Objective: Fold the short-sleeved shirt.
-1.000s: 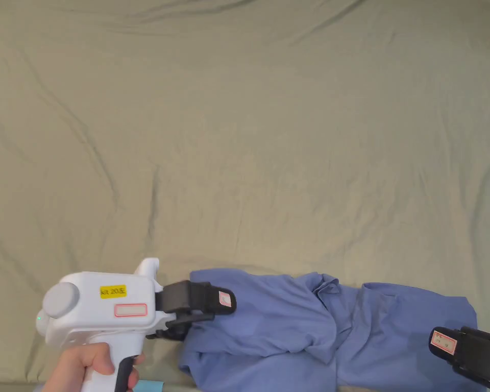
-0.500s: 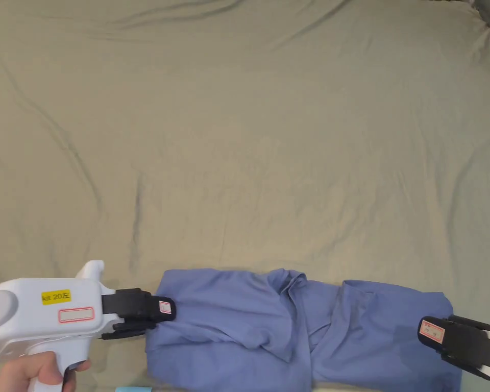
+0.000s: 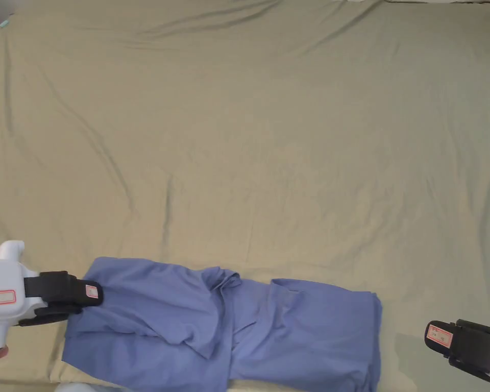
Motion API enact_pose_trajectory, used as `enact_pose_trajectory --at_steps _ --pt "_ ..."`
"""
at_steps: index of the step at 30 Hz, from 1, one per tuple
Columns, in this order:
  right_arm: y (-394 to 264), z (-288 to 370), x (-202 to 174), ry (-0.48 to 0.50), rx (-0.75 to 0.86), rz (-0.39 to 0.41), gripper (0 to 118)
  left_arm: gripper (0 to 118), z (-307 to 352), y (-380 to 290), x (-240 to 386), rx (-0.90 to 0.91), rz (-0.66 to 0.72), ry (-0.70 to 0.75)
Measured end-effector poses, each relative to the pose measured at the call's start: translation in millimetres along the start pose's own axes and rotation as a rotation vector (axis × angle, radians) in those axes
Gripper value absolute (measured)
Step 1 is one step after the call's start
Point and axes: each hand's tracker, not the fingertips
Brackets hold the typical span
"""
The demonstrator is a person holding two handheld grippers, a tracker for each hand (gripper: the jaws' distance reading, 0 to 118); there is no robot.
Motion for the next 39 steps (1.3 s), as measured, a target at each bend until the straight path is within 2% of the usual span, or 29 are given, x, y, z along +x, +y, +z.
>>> enact_pose_trajectory --at_steps 3,5,7,10,15,20,23,25,26,27,28,29,30,32,34,37,38,39 --pt "1 -3 2 0.009 0.002 -0.005 0 7 12 -7 36 -0.003 -0.073 0.084" --pt "0 -6 8 0.016 0.000 -0.013 0 7 12 -8 54 -0.007 -0.177 0.144" --pt "-1 -10 20 0.023 -0.003 -0.018 0 7 12 -15 88 -0.001 -0.217 0.206" --pt "-7 -6 28 0.030 0.001 -0.023 0 7 12 -39 150 0.020 -0.347 0.285" --pt "-18 4 48 0.048 0.018 -0.055 0 7 -5 -70 234 -0.023 -0.496 0.290" --pt "-28 14 74 0.052 0.041 -0.114 0 7 -62 -106 304 -0.073 -0.668 0.384" --pt "-34 20 88 0.041 0.047 -0.159 0 7 -118 -139 339 -0.120 -0.817 0.485" --pt "-39 24 99 0.030 0.054 -0.189 0 8 -160 -164 355 -0.118 -0.866 0.510" --pt "-41 26 104 0.025 0.055 -0.204 0 20 -182 -181 364 -0.118 -0.929 0.538" --pt "-43 29 109 0.014 0.060 -0.223 0 57 -203 -197 371 -0.152 -0.985 0.527" --pt "-46 32 114 0.001 0.067 -0.247 0 115 -226 -212 376 -0.212 -1.009 0.488" --pt "-48 36 119 -0.006 0.072 -0.267 0 114 -244 -230 381 -0.291 -1.016 0.458" --pt "-49 41 122 -0.014 0.079 -0.286 0 107 -254 -247 388 -0.342 -1.031 0.400" --pt "-51 52 129 -0.035 0.095 -0.309 0 106 -261 -261 395 -0.417 -0.925 0.283" --pt "-50 62 136 -0.046 0.113 -0.320 0 106 -234 -259 407 -0.404 -0.867 0.173" --pt "-46 63 144 -0.064 0.120 -0.326 0 105 -210 -232 392 -0.408 -0.807 0.117" --pt "-45 61 146 -0.068 0.119 -0.324 0 97 -197 -221 381 -0.401 -0.762 0.093" --pt "-43 60 147 -0.070 0.117 -0.320 0 77 -180 -206 365 -0.392 -0.693 0.073"
